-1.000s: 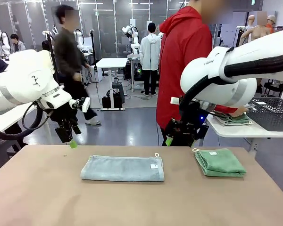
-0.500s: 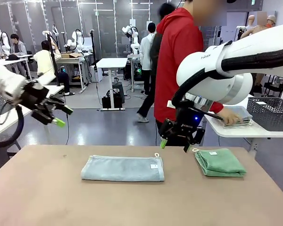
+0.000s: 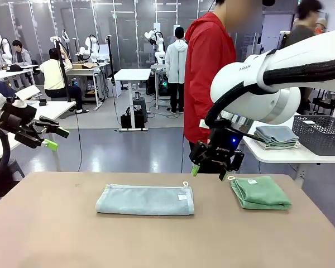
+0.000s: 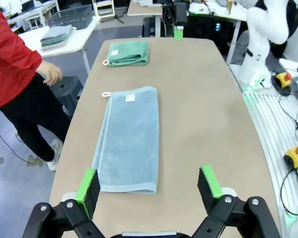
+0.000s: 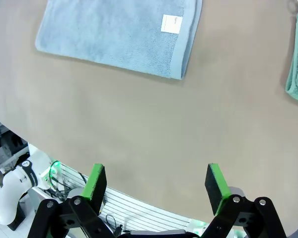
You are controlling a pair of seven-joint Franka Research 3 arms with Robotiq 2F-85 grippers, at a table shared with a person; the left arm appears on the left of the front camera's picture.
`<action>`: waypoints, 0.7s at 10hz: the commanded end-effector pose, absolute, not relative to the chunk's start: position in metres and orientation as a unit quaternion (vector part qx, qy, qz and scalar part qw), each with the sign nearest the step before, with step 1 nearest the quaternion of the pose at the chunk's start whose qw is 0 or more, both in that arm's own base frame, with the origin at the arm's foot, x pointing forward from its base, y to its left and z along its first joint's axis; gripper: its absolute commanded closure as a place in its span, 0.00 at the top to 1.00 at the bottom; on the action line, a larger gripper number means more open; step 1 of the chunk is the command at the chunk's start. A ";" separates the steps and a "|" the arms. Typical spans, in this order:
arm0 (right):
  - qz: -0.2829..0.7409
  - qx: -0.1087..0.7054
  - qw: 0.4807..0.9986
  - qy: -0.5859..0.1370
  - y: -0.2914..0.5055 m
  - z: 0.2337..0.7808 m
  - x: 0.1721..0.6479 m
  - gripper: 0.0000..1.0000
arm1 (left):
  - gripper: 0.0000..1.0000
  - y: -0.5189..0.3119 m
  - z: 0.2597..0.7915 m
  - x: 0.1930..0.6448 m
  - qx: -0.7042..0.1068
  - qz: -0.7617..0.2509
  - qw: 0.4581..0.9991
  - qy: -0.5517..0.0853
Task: Fold the towels and place them in the basket.
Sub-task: When a person lays out a Towel with hook on the table, fold it in half twice.
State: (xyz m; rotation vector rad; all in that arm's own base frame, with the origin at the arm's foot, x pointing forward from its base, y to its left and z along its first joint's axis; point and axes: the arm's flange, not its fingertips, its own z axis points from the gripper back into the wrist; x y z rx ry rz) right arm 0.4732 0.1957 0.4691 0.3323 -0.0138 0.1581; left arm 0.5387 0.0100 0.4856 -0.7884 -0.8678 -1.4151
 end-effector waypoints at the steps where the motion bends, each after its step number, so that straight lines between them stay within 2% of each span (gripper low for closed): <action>1: 0.081 0.158 0.984 -0.015 0.194 0.467 0.473 1.00 | 1.00 0.007 0.489 0.537 -0.339 -0.617 0.604 -0.374; 4: 0.079 0.165 0.983 -0.007 0.196 0.469 0.473 1.00 | 1.00 0.007 0.489 0.537 -0.339 -0.617 0.604 -0.374; 5: 0.062 0.118 0.990 -0.049 0.214 0.456 0.479 1.00 | 1.00 0.007 0.489 0.537 -0.339 -0.617 0.604 -0.374; 7: 0.018 0.088 0.993 -0.072 0.232 0.424 0.497 1.00 | 1.00 0.007 0.489 0.537 -0.339 -0.617 0.604 -0.374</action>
